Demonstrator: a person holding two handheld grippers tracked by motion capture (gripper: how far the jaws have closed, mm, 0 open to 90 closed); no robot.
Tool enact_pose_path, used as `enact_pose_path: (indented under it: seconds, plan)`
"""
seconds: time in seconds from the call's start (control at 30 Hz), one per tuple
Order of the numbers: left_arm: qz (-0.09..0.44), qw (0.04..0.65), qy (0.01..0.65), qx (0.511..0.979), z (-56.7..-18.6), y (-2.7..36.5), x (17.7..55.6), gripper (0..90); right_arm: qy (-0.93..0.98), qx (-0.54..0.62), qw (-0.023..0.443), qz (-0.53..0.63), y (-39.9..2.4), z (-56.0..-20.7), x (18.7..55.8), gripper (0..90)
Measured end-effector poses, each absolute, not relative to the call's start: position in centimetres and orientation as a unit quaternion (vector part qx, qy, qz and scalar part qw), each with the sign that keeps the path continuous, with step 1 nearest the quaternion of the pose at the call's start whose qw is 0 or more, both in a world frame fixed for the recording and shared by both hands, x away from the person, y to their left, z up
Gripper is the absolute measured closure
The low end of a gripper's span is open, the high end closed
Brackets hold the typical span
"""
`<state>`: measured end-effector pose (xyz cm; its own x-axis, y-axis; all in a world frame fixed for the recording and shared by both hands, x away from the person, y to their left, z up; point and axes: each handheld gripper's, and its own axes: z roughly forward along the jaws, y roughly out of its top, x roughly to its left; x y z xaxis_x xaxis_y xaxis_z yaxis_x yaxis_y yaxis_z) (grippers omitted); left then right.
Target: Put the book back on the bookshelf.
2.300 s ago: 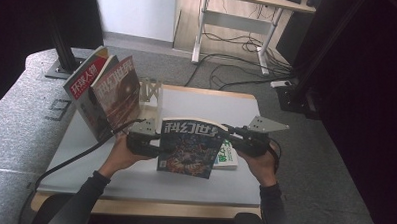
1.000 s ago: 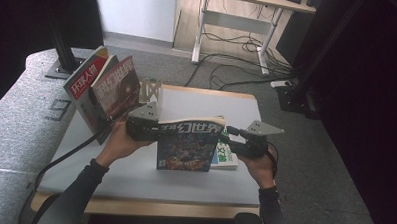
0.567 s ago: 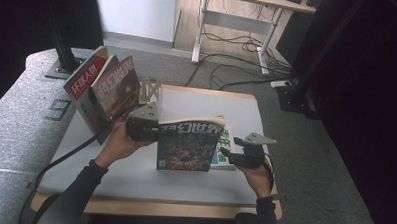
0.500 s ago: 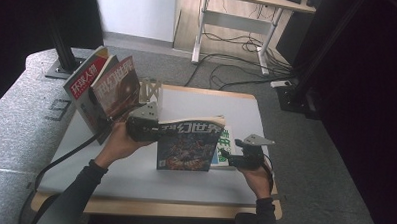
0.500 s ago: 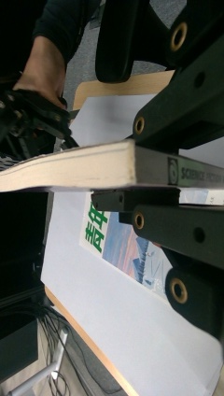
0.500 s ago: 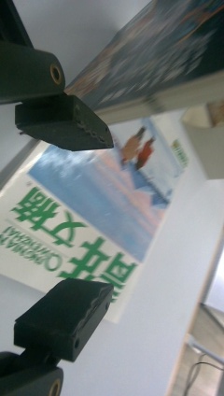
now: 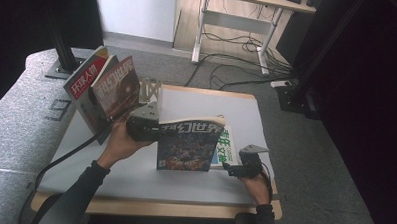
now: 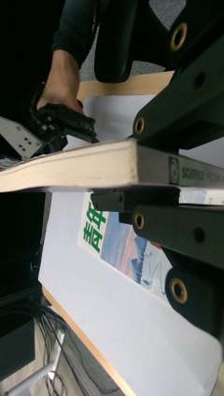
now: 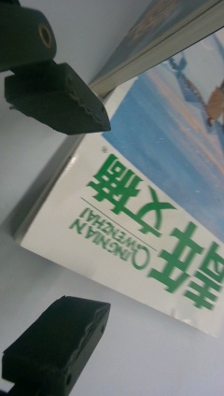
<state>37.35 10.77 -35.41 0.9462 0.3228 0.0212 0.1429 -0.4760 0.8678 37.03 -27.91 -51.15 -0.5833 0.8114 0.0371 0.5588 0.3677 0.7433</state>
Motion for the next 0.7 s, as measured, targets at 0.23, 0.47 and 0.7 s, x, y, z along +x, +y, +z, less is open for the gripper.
enact_pose_path:
  seconds: [0.23, 0.47, 0.7]
  plan:
    - [0.086, 0.502, 0.150, 0.848, -35.4, 10.7, 37.4, 82.3, 0.820, 0.423, 0.163, 0.348, -27.7, -52.6, 37.1, 0.8]
    - [0.092, 0.510, 0.170, 0.838, -34.7, 11.3, 37.3, 82.5, 0.824, 0.422, 0.168, 0.339, -27.7, -53.5, 37.2, 0.0]
    - [0.099, 0.509, 0.188, 0.834, -33.8, 12.6, 37.0, 82.6, 0.820, 0.421, 0.173, 0.347, -27.8, -53.7, 37.0, 0.0]
